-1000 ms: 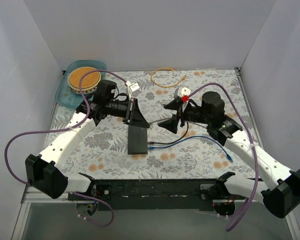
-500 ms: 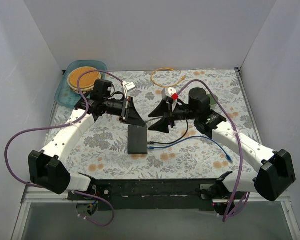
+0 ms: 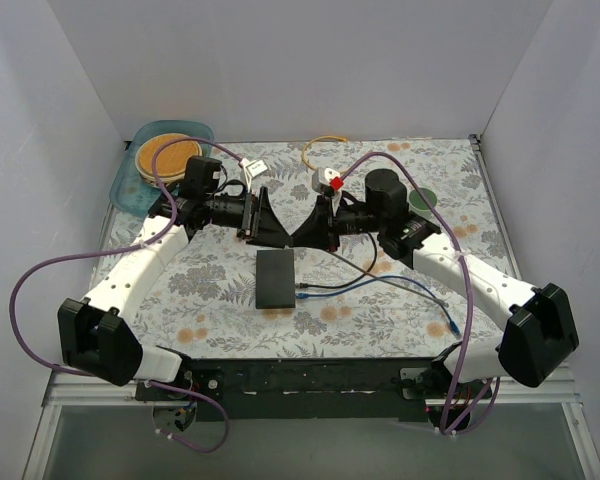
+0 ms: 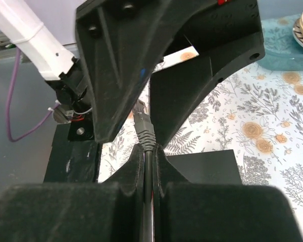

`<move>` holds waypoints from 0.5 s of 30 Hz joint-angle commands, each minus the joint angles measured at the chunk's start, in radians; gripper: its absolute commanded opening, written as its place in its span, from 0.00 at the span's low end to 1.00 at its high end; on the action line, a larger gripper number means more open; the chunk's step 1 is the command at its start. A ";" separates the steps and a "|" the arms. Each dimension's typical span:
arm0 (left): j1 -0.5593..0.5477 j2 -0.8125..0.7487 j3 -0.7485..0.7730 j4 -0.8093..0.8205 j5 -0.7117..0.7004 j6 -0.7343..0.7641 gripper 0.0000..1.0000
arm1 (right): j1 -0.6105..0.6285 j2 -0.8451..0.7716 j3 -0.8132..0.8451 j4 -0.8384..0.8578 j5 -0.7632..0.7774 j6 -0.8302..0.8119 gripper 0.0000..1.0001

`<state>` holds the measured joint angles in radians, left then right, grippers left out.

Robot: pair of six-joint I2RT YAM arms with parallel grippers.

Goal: Insert the plug into the switch port

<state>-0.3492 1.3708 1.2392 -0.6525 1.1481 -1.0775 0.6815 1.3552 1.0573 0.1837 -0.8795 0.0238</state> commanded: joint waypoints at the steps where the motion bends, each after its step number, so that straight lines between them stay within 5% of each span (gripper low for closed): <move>1: 0.026 -0.032 0.063 -0.026 -0.248 0.044 0.75 | -0.002 0.016 0.073 -0.022 0.053 0.007 0.01; 7: 0.027 -0.220 -0.023 0.121 -0.690 0.047 0.82 | -0.042 0.067 0.148 -0.185 0.057 -0.013 0.01; 15: 0.029 -0.368 -0.231 0.369 -0.647 0.060 0.72 | -0.155 0.179 0.194 -0.231 -0.259 0.076 0.01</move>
<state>-0.3218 1.0210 1.0649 -0.4206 0.5259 -1.0367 0.5648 1.4982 1.2049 -0.0399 -0.9474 0.0345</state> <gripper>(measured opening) 0.756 0.056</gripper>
